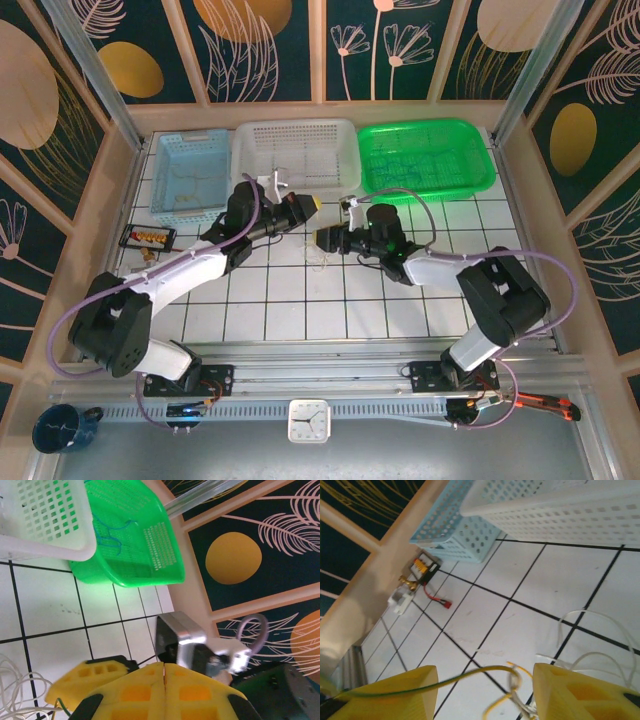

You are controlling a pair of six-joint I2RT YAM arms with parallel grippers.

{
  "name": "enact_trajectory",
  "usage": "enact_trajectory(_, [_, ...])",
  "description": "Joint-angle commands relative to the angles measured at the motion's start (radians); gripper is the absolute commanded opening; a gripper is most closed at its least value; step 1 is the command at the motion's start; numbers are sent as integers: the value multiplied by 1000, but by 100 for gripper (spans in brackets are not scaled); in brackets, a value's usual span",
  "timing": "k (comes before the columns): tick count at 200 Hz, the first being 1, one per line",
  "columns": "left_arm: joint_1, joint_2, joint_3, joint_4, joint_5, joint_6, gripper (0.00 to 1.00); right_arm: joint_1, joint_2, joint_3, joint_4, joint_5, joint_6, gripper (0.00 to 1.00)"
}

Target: Untangle the cables

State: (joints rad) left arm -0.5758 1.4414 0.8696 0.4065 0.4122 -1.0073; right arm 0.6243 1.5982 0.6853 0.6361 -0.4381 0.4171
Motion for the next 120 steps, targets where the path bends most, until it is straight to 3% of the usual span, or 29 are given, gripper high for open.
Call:
enact_trajectory(1, [4, -44, 51, 12, 25, -4, 0, 6, 48, 15, 97, 86, 3, 45])
enact_trajectory(23, [4, -68, 74, 9, 30, -8, 0, 7, 80, -3, 127, 100, 24, 26])
enact_trajectory(41, [4, -81, 96, 7, 35, -14, 0, 7, 97, -22, 149, 107, 40, 17])
enact_trajectory(82, [4, -105, 175, -12, 36, -14, 0, 8, 120, -63, 182, 116, 69, 15])
enact_trajectory(120, [5, -131, 273, -102, -2, 52, 0, 7, 129, -93, 191, 139, 90, 23])
